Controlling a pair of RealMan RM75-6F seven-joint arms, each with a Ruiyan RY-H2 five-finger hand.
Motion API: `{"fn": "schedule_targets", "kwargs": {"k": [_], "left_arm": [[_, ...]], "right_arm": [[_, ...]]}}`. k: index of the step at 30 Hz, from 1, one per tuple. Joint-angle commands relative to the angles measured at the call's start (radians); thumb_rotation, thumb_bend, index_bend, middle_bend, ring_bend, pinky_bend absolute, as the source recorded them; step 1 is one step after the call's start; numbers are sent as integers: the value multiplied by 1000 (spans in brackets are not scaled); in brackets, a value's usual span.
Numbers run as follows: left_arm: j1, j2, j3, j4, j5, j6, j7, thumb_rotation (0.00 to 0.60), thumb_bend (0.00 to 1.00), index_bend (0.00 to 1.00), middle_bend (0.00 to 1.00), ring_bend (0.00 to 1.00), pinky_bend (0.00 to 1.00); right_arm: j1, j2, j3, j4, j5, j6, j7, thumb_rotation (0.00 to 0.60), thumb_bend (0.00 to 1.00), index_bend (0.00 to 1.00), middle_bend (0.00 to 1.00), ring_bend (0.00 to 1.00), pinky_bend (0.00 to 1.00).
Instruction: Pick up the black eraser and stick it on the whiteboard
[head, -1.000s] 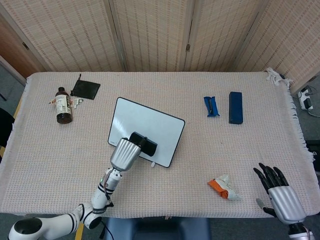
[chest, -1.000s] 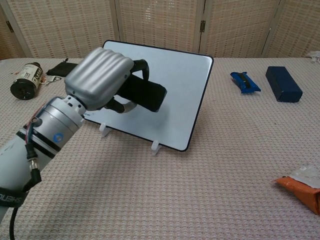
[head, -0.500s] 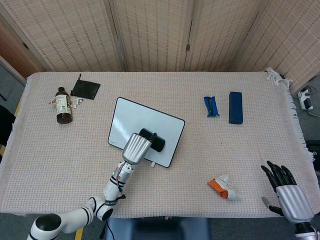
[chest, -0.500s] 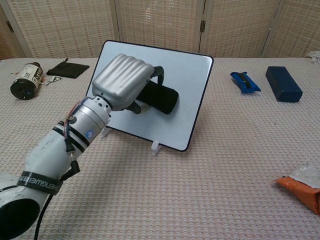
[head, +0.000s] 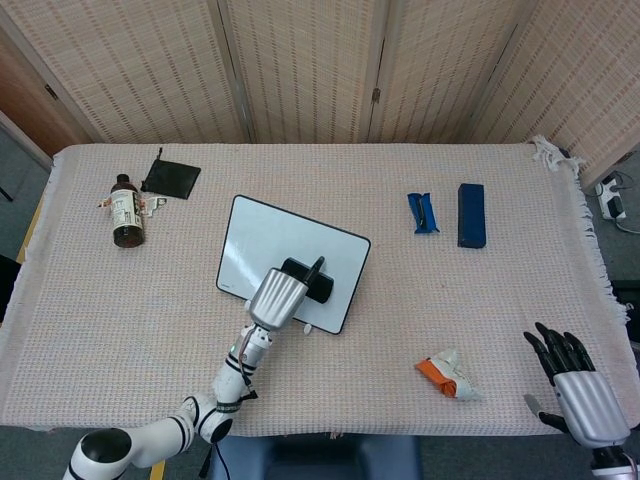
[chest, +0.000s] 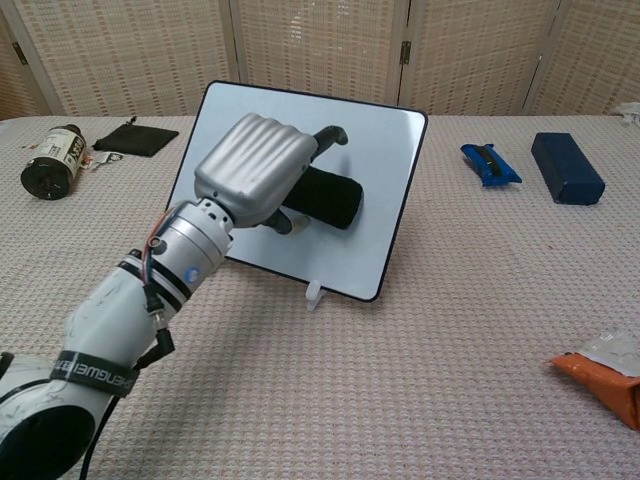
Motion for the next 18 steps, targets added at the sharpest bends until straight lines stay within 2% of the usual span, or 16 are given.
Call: {"fn": "schedule_targets", "kwargs": {"k": [1, 7, 12, 14, 15, 17, 18], "left_arm": [[14, 18, 9, -36, -5, 5, 22, 600, 218, 205, 1000, 1000, 1000], [75, 97, 35, -195, -30, 11, 118, 600, 191, 161, 1000, 1000, 1000], [193, 252, 93, -456, -55, 64, 222, 600, 176, 94, 1000, 996, 1000], [264, 342, 129, -586, -70, 107, 254, 600, 176, 94, 992, 936, 1000], [297, 386, 149, -647, -77, 128, 274, 600, 178, 96, 956, 869, 1000], [373, 491, 199, -784, -78, 192, 324, 600, 182, 107, 833, 736, 967], [406, 536, 224, -842, -75, 219, 327, 600, 183, 109, 745, 658, 885]], "right_arm": [[-3, -1, -1, 0, -5, 5, -4, 600, 321, 0, 0, 0, 0], [-8, -5, -3, 4, -18, 16, -11, 600, 321, 0, 0, 0, 0], [-11, -9, -11, 7, -41, 23, -22, 600, 321, 0, 0, 0, 0], [-11, -11, -15, 9, -54, 25, -28, 600, 320, 0, 0, 0, 0], [-11, -12, -17, 9, -59, 24, -30, 600, 321, 0, 0, 0, 0], [-7, -13, -22, 10, -73, 18, -35, 600, 321, 0, 0, 0, 0], [-4, -13, -23, 11, -78, 14, -37, 600, 321, 0, 0, 0, 0]]}}
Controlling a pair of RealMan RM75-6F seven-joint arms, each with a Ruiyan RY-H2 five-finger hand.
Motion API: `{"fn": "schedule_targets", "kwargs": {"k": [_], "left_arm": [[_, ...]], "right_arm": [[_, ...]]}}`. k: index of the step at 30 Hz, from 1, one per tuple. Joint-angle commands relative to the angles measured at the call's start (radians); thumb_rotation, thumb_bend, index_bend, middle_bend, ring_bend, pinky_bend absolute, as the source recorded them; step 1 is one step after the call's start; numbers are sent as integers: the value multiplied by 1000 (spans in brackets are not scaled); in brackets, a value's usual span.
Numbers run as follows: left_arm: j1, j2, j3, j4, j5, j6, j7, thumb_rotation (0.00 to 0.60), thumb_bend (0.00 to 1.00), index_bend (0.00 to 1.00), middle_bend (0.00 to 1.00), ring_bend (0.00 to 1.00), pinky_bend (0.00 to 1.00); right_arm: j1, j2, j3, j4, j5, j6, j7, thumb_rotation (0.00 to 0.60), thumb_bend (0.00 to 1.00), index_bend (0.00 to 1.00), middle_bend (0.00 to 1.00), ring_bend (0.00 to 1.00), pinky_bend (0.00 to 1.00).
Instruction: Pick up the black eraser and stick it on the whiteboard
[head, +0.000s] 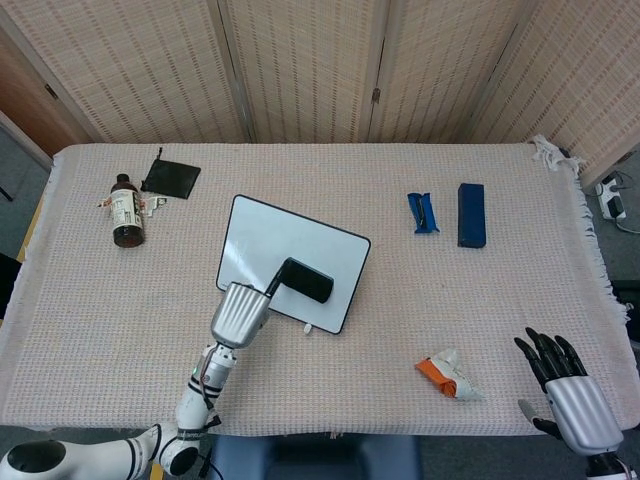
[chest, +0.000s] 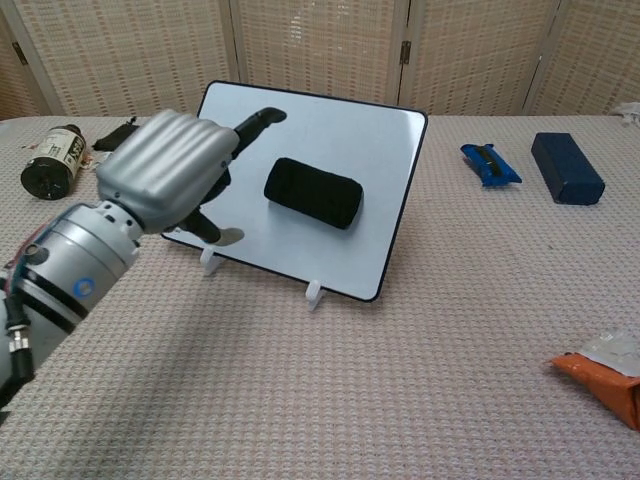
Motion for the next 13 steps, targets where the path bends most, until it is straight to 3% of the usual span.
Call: {"fn": "schedule_targets", "kwargs": {"k": [1, 3, 6, 9, 13], "left_arm": [[213, 279, 142, -342, -18, 157, 102, 600, 183, 108, 666, 586, 778], [282, 384, 203, -456, -23, 200, 82, 600, 183, 69, 428, 374, 446], [365, 521, 289, -556, -6, 249, -25, 600, 185, 21, 201, 155, 163], [445, 620, 373, -543, 54, 302, -210, 600, 186, 8, 125, 58, 28], [552, 657, 421, -442, 117, 409, -437, 600, 189, 0, 109, 41, 0]], "right_arm": [[7, -2, -6, 2, -13, -11, -6, 600, 321, 0, 0, 0, 0], [14, -3, -7, 2, -16, -24, -12, 600, 321, 0, 0, 0, 0], [23, -6, -11, 1, -23, -43, -18, 600, 321, 0, 0, 0, 0], [31, -9, -14, -2, -26, -57, -23, 600, 321, 0, 0, 0, 0], [40, -10, -14, -4, -23, -74, -23, 600, 321, 0, 0, 0, 0]]}}
